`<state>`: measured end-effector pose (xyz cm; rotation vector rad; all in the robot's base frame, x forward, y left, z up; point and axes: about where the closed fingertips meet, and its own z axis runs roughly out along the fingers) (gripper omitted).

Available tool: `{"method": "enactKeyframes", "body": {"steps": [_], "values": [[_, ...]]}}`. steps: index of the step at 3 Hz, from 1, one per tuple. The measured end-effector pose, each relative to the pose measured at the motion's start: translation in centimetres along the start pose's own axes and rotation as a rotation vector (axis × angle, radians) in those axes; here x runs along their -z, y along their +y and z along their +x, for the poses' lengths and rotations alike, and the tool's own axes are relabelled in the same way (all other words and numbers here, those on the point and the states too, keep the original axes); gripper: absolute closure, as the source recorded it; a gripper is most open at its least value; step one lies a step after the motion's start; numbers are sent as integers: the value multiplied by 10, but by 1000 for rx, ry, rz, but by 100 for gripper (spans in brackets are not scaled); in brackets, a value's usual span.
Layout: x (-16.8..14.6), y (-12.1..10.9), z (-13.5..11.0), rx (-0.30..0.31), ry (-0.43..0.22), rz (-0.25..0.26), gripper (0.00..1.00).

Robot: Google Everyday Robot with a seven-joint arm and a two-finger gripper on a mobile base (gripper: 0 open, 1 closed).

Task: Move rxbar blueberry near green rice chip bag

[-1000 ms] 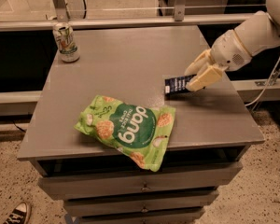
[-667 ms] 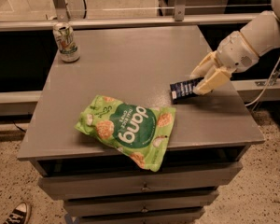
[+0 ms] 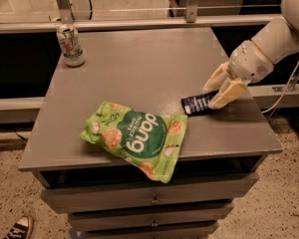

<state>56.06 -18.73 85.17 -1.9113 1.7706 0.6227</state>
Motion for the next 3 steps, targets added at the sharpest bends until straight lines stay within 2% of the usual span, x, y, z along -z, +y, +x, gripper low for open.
{"method": "enactKeyframes", "body": {"steps": [2, 3], "values": [[-18, 11, -3, 13, -1, -58, 13], [-21, 18, -10, 15, -6, -76, 0]]}}
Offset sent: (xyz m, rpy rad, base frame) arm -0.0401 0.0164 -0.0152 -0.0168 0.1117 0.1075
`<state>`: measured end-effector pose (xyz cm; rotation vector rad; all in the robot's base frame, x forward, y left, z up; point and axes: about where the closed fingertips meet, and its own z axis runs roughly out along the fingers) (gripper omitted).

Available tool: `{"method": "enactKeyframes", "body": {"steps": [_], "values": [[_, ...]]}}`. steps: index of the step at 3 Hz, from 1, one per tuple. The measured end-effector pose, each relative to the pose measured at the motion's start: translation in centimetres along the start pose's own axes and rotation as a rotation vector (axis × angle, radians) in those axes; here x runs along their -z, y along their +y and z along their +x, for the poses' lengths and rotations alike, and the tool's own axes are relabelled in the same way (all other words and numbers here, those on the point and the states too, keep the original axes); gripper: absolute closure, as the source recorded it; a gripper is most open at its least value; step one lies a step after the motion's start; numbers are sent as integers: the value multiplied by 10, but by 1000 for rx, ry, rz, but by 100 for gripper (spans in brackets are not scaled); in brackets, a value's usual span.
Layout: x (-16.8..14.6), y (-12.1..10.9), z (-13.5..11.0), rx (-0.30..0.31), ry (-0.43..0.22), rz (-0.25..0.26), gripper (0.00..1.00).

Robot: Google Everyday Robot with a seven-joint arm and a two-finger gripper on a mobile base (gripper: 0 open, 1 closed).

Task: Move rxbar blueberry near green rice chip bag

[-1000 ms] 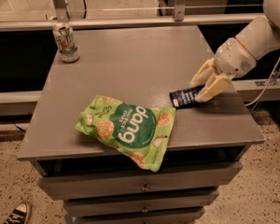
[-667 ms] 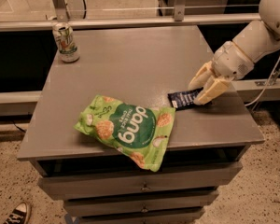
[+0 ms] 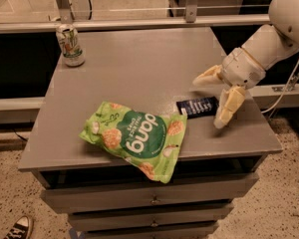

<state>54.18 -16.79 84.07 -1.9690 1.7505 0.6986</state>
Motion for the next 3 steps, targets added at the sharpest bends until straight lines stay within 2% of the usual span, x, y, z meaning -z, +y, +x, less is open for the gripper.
{"method": "enactKeyframes", "body": {"steps": [1, 2, 3], "values": [[10, 3, -3, -12, -17, 16, 0], [43, 0, 12, -70, -84, 98, 0], [96, 0, 36, -164, -164, 230, 0]]}}
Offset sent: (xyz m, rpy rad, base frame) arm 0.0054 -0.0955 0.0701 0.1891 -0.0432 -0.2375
